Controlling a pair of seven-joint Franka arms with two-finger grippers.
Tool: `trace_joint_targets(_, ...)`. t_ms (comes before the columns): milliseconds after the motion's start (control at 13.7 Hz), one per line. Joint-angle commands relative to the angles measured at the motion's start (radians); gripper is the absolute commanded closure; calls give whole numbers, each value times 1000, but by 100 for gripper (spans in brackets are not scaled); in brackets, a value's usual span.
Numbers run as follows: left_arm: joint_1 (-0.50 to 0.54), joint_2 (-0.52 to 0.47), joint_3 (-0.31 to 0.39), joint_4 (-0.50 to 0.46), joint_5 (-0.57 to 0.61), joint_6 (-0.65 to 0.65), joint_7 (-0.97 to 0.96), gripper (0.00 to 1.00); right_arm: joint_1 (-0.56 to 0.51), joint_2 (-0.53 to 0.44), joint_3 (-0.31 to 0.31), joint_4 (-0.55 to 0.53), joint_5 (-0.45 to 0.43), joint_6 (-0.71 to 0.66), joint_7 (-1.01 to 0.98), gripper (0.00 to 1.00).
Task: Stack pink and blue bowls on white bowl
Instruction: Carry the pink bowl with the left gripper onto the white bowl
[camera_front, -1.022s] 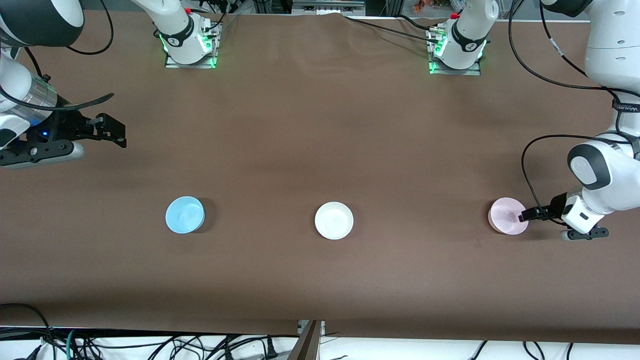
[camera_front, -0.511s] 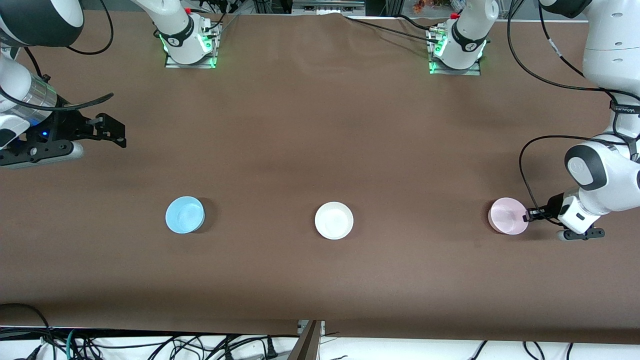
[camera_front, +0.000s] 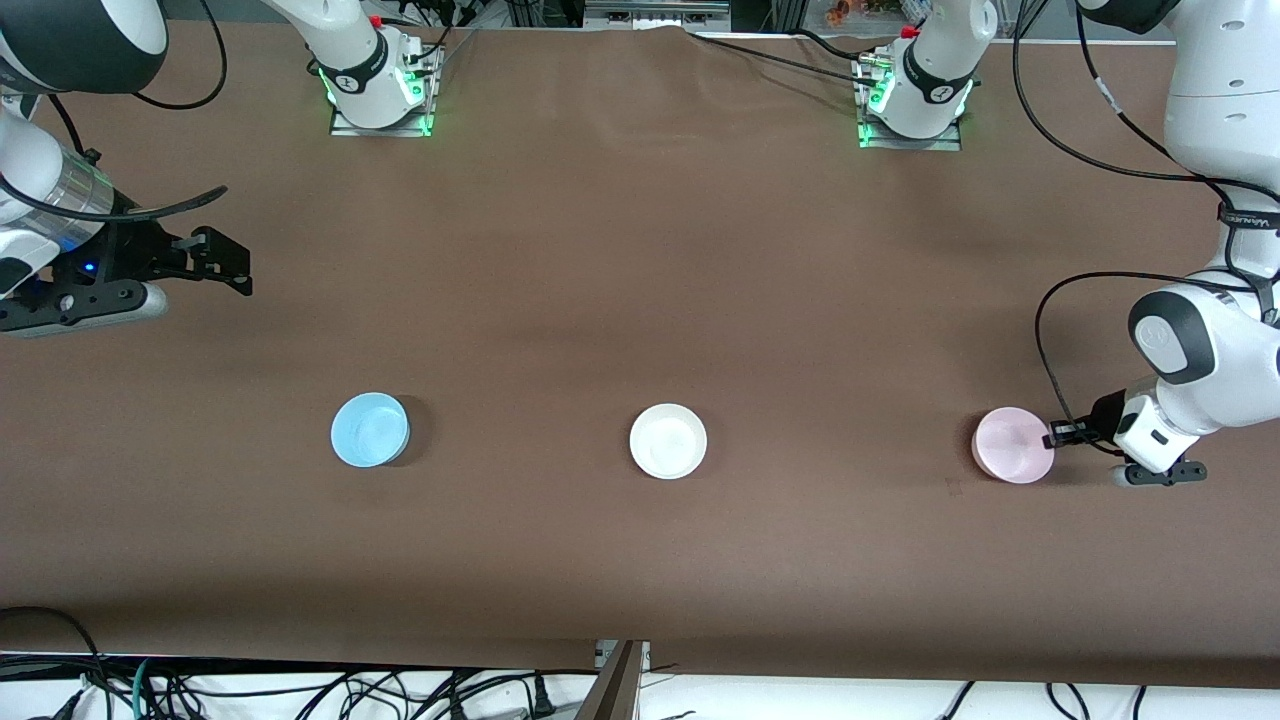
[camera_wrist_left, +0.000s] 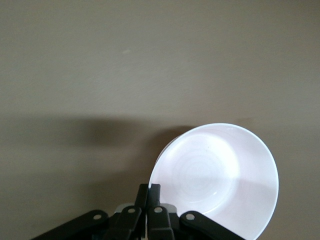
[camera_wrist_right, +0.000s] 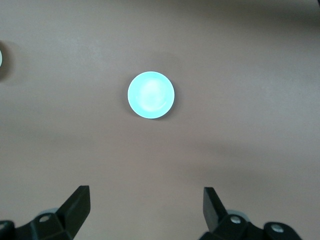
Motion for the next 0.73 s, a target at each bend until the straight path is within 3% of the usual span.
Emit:
trace_joint_targets(0,-80,-22,-20,82,-28,-81,-54,100,-4,-8,-3,6,11,-12,10,1)
trace_joint_targets(365,-291,-7,-62,155,-24,-85,-468,100,-25,56,-9,9,13,3,-14,0)
trace_joint_targets(657,-465,88,-60,303,-19,-64,-764,100,-25,105,-9,9,11,11,-30,0)
